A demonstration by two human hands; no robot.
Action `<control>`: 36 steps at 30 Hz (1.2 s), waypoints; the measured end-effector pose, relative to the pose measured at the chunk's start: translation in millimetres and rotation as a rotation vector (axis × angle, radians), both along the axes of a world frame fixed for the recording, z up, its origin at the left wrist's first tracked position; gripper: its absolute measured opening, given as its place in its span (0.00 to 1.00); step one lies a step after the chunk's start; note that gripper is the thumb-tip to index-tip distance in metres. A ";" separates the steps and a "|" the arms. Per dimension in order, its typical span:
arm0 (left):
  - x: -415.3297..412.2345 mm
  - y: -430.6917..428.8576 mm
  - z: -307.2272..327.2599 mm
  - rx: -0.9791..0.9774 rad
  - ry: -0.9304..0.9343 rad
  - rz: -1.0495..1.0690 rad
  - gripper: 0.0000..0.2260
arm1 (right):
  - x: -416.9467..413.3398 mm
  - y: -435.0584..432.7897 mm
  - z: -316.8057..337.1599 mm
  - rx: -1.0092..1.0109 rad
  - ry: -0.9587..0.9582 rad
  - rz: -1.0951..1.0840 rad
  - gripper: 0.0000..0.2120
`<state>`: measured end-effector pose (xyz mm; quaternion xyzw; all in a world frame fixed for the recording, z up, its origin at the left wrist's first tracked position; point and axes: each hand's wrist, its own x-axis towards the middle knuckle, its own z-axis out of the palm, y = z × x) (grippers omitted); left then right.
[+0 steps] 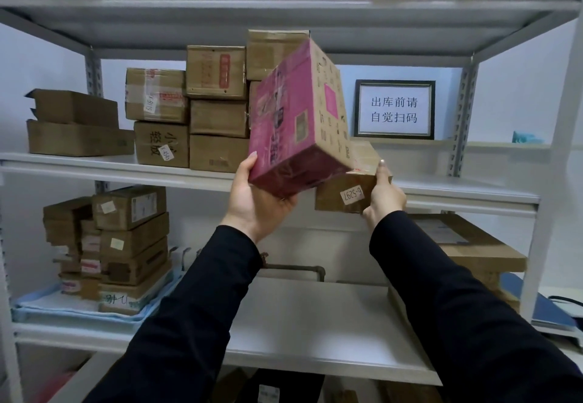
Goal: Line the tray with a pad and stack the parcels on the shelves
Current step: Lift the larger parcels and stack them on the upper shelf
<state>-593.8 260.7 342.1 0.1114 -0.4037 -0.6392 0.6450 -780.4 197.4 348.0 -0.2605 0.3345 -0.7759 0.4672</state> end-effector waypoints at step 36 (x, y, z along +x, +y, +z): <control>-12.0 -33.6 62.1 -0.033 -0.252 0.057 0.26 | -16.4 -94.2 -7.2 0.073 0.456 -0.147 0.15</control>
